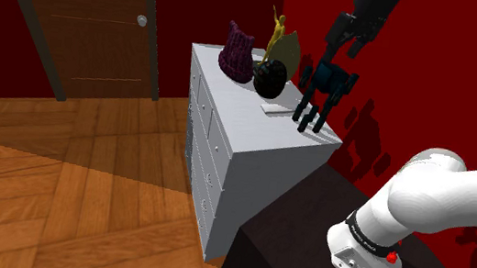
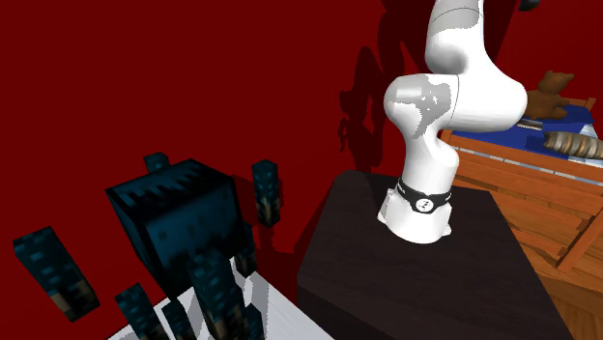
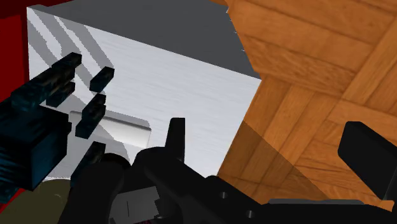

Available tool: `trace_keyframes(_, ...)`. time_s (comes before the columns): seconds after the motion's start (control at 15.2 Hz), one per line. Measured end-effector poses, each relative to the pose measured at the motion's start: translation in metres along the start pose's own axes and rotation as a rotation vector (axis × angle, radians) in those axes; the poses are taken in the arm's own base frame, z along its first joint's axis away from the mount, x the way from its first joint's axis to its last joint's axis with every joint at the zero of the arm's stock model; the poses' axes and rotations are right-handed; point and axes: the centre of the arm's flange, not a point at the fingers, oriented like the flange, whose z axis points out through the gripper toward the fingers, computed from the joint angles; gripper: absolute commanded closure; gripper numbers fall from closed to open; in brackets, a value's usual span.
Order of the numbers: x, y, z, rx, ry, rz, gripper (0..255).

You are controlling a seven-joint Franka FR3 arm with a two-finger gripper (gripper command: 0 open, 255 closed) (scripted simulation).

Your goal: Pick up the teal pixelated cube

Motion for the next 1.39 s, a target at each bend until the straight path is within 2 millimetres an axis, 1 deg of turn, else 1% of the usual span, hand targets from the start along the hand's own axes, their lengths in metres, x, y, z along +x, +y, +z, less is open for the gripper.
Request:
trace_keyframes(0.07,0.0,0.0,0.0,0.0,0.0,0.0,0)
trace_keyframes(0.13,0.002,0.005,0.003,0.0,-0.001,0.005,0)
trace_keyframes(0.26,0.01,0.021,0.013,-0.001,-0.003,0.021,0)
trace_keyframes(0.46,0.021,0.054,0.033,-0.001,-0.008,0.051,0)
trace_keyframes(0.59,0.03,0.076,0.049,-0.002,-0.011,0.071,0)
trace_keyframes(0.79,0.04,0.104,0.068,-0.003,-0.016,0.101,0)
trace_keyframes(0.99,0.05,0.139,0.089,-0.004,-0.021,0.131,0)
trace_keyframes(1.19,0.056,0.169,0.108,-0.005,-0.025,0.162,0)
trace_keyframes(1.39,0.066,0.205,0.13,-0.006,-0.03,0.192,0)
